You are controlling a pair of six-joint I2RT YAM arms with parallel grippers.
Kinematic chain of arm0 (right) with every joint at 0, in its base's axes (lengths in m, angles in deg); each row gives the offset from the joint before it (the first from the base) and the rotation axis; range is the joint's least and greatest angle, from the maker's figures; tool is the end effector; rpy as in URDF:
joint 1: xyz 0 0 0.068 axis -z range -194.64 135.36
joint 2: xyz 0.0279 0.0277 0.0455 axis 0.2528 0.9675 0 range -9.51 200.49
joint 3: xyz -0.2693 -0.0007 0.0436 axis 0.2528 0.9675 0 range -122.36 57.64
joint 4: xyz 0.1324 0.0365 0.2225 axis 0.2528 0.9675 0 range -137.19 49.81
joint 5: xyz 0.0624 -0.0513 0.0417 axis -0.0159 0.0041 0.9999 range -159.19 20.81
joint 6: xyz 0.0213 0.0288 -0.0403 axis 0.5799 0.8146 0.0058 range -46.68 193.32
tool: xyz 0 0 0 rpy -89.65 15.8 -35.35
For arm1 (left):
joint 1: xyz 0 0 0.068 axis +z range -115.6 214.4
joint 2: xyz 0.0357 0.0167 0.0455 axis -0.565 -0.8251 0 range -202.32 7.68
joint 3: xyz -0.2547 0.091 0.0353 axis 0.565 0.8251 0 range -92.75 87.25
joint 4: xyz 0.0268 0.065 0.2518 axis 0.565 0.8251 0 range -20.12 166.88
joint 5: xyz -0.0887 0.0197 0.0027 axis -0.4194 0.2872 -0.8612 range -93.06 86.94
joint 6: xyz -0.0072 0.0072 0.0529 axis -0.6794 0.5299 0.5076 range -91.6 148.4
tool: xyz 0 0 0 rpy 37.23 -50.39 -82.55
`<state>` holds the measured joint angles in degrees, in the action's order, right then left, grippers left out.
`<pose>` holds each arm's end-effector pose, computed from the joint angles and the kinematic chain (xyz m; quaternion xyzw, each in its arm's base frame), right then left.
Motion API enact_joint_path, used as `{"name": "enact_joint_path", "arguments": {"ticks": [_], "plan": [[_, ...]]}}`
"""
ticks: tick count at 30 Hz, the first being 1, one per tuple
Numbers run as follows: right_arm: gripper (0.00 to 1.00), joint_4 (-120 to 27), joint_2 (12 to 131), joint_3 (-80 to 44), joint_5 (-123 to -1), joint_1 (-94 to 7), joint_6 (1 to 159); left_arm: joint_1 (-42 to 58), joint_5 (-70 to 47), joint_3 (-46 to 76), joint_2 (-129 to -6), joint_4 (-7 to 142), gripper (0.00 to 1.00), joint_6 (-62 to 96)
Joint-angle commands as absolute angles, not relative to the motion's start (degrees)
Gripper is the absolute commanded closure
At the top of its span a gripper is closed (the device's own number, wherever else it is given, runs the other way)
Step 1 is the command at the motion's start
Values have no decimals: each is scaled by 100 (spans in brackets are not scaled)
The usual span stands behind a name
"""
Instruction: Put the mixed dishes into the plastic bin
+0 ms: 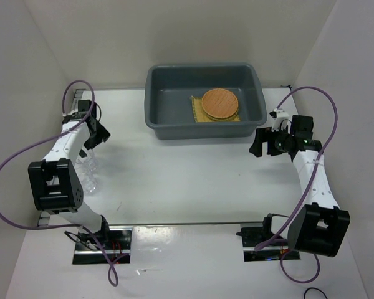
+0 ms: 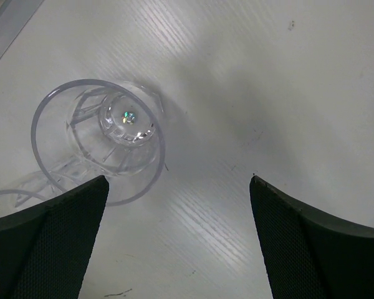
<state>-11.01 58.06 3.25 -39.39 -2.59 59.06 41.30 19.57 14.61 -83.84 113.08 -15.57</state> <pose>0.2382 -0.0328 0.2804 -0.1067 0.9043 0.1584 0.3817 0.3243 0.0530 0.2604 -0.4514 0.8391 0.1053 0.2848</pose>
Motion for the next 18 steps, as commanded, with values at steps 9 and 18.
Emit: {"name": "enact_joint_path", "arguments": {"ticks": [9,18], "plan": [[2,-1124,6124,113,-3809,-172,5891,4556,1628,2054,-8521,10663,0,-1626],[2,-1072,6177,60,-3808,-15,5838,4608,1013,1572,-8531,10354,100,-1371]]}}
